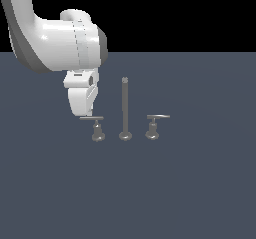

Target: Turn on the faucet by rotating a designated handle.

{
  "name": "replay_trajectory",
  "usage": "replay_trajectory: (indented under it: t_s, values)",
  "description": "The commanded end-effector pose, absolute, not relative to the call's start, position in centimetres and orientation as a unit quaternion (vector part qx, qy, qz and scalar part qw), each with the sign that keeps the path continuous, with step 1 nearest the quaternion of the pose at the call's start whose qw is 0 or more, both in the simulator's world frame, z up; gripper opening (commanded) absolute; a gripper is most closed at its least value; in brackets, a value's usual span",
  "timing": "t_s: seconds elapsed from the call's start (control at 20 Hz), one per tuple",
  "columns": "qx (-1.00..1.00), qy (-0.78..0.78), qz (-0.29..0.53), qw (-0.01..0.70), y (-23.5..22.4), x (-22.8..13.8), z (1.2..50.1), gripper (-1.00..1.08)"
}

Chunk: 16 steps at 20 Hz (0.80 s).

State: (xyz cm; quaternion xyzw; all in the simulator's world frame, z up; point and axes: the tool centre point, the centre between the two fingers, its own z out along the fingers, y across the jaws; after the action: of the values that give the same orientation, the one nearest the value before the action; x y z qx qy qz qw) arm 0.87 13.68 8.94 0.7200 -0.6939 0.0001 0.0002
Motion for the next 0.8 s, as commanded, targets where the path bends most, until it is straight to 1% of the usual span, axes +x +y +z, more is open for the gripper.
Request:
replay_trajectory:
  t_s: [0.0, 0.4, 0.45, 0.5, 0.75]
  values:
    - [0.72, -0.694, 0.0, 0.0, 13.9, 0.5, 8.9, -1.0]
    - [0.72, -0.694, 0.0, 0.0, 15.5, -2.3, 8.9, -1.0]
    - [0.72, -0.694, 0.0, 0.0, 15.5, -2.3, 8.9, -1.0]
    - [0.717, -0.697, 0.002, -0.003, 14.9, -1.5, 9.0, -1.0]
    - [0.718, -0.696, 0.001, -0.002, 14.8, -3.2, 8.9, -1.0]
